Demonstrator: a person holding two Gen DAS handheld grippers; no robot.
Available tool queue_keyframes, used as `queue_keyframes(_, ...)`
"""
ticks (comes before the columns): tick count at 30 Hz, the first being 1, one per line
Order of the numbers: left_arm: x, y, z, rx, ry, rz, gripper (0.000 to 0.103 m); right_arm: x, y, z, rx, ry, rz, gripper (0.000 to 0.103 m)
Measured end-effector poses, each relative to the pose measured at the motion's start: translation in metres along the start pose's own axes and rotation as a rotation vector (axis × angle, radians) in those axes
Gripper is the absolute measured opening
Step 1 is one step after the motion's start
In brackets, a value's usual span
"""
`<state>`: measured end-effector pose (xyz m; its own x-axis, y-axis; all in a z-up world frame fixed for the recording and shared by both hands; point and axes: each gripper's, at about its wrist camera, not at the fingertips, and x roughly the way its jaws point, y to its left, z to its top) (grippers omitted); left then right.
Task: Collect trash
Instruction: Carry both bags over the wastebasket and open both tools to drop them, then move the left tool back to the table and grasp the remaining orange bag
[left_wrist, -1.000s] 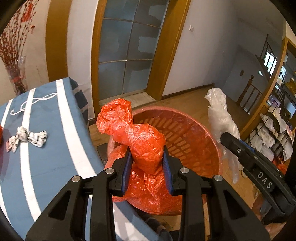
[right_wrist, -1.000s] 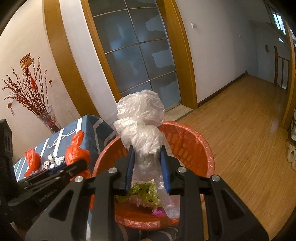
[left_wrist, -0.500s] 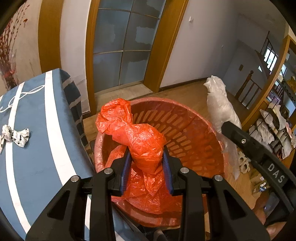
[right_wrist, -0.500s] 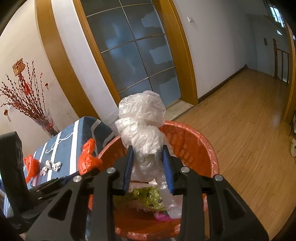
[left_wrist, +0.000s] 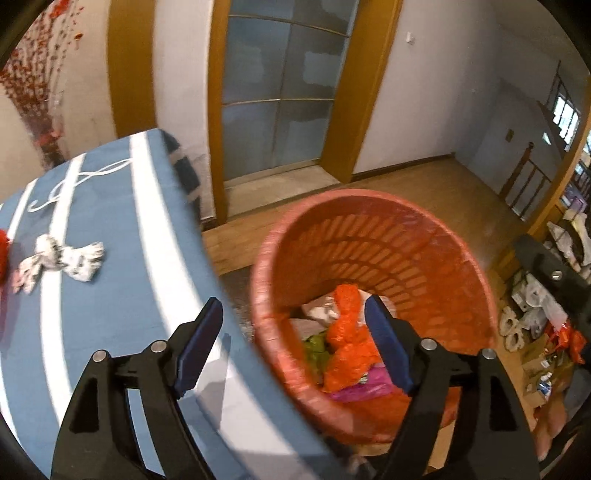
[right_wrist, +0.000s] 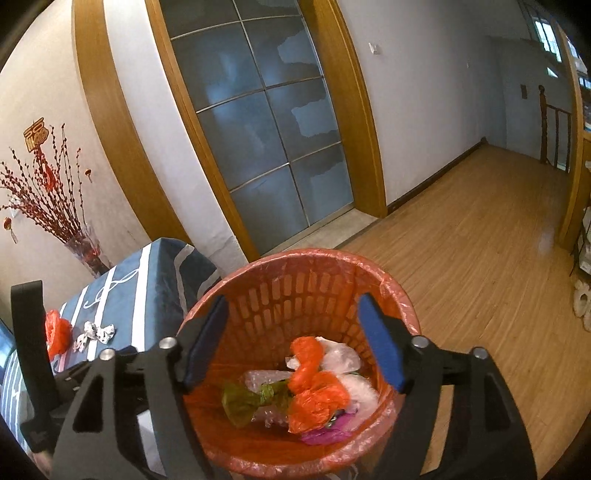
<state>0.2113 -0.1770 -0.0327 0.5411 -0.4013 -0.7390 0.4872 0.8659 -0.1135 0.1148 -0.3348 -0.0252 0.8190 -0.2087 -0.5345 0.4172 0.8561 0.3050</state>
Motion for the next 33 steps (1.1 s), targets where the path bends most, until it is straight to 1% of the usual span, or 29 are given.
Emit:
queue_keyframes(2,-0.005,0.012,-0.002,-0.009,-0.008,0.034,0.079,-0.003,0.002,0.0,-0.009,-0.002,0.001,0.079)
queue_keyframes(6,-0.02,0.04,-0.007,-0.035,-0.03,0.107,0.081,-0.007,0.013,-0.003,-0.04,-0.005,0.006,0.083)
queue_keyframes(7,-0.026,0.052,-0.009,-0.059,-0.036,0.141,0.082,-0.009,0.018,-0.004,-0.051,-0.005,0.01,0.084)
queue_keyframes(8,-0.028,0.06,-0.01,-0.08,-0.038,0.159,0.085,-0.01,0.022,-0.006,-0.06,-0.004,0.014,0.084)
queue_keyframes(10,-0.034,0.081,-0.013,-0.129,-0.019,0.193,0.088,-0.012,0.028,-0.008,-0.076,-0.002,0.024,0.085)
queue_keyframes(12,-0.044,0.104,-0.017,-0.17,-0.006,0.244,0.089,-0.014,0.035,-0.01,-0.094,0.001,0.035,0.085)
queue_keyframes(15,-0.065,0.136,-0.026,-0.241,-0.038,0.31,0.095,-0.016,0.051,-0.015,-0.125,0.01,0.059,0.085)
queue_keyframes(18,-0.088,0.166,-0.036,-0.283,-0.073,0.41,0.1,-0.017,0.064,-0.017,-0.146,0.019,0.081,0.085)
queue_keyframes(20,-0.103,0.187,-0.043,-0.301,-0.082,0.495,0.1,-0.017,0.074,-0.019,-0.161,0.025,0.095,0.086)
queue_keyframes(24,-0.119,0.223,-0.055,-0.353,-0.026,0.628,0.1,-0.017,0.095,-0.025,-0.191,0.04,0.122,0.087)
queue_keyframes(26,-0.125,0.24,-0.061,-0.366,-0.022,0.639,0.1,-0.016,0.107,-0.029,-0.211,0.051,0.141,0.087)
queue_keyframes(28,-0.131,0.255,-0.068,-0.376,-0.035,0.659,0.1,-0.016,0.12,-0.034,-0.233,0.06,0.16,0.087)
queue_keyframes(31,-0.136,0.266,-0.075,-0.352,-0.088,0.639,0.1,-0.015,0.137,-0.039,-0.265,0.068,0.181,0.088)
queue_keyframes(33,-0.14,0.27,-0.078,-0.346,-0.119,0.661,0.1,-0.015,0.147,-0.041,-0.283,0.07,0.193,0.089)
